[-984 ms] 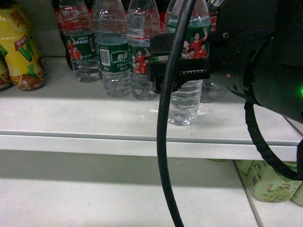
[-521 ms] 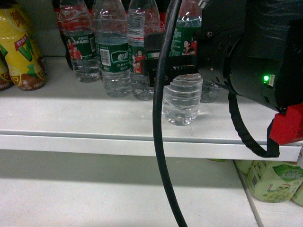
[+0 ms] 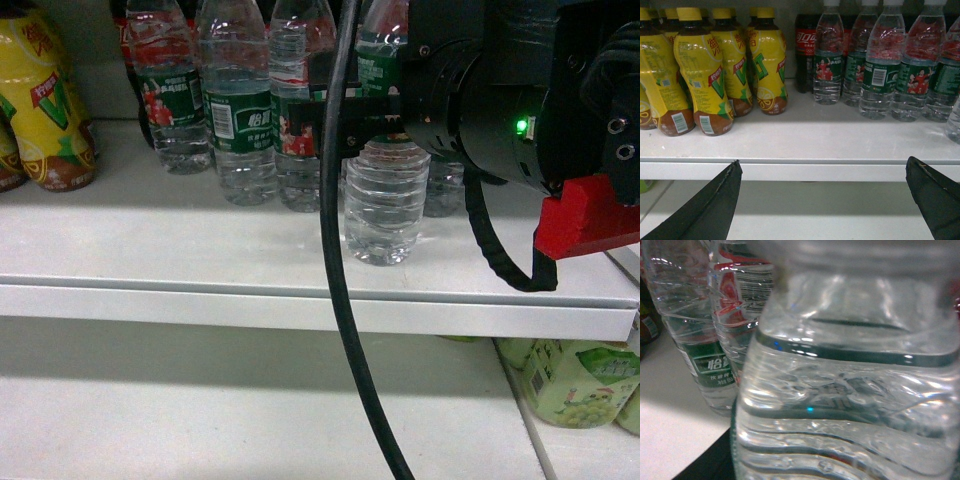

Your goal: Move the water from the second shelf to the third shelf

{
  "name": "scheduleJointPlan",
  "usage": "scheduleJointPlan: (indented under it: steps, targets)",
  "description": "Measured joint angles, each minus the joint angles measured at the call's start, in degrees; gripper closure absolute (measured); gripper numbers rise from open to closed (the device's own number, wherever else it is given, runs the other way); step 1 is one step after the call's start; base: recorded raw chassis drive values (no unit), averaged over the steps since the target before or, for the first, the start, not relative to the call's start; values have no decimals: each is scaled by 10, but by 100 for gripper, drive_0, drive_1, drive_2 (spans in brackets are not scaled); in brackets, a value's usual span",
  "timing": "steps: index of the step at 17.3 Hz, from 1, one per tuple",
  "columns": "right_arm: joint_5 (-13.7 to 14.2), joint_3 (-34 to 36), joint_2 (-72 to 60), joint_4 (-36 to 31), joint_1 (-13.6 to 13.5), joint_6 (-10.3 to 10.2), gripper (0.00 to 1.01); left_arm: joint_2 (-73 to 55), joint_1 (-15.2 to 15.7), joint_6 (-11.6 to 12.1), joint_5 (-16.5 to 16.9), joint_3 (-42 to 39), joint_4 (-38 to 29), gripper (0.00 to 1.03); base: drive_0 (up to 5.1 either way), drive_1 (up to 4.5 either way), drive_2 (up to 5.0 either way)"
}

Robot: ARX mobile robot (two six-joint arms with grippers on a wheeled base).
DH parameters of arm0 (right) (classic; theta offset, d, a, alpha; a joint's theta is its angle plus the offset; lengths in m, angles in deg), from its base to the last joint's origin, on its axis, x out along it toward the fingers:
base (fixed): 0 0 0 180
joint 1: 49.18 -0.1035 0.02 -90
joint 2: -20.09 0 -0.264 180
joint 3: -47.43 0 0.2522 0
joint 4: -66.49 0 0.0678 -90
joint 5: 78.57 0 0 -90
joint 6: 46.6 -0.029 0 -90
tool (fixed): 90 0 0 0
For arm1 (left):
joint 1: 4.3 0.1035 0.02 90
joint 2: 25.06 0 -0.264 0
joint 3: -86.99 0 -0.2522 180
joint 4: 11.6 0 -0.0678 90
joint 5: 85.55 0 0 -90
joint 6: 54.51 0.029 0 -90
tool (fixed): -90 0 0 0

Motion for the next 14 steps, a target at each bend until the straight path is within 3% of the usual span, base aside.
scheduleJointPlan:
  steps: [2, 4, 10, 14]
  targets:
    - [2, 1, 0, -8, -4, 2, 40, 0, 0, 0, 0, 0, 0, 5, 0, 0, 0]
    - [1, 2, 0, -12, -4, 0, 54, 0, 0, 0, 0, 0, 0, 5, 0, 0, 0]
    - [-9, 50, 41, -17, -11, -9, 58, 0, 0, 0, 0, 0, 0, 5, 0, 0, 0]
    - [-17, 122, 118, -2, -22, -24, 58, 0, 0, 0, 0, 0, 0, 5, 0, 0, 0]
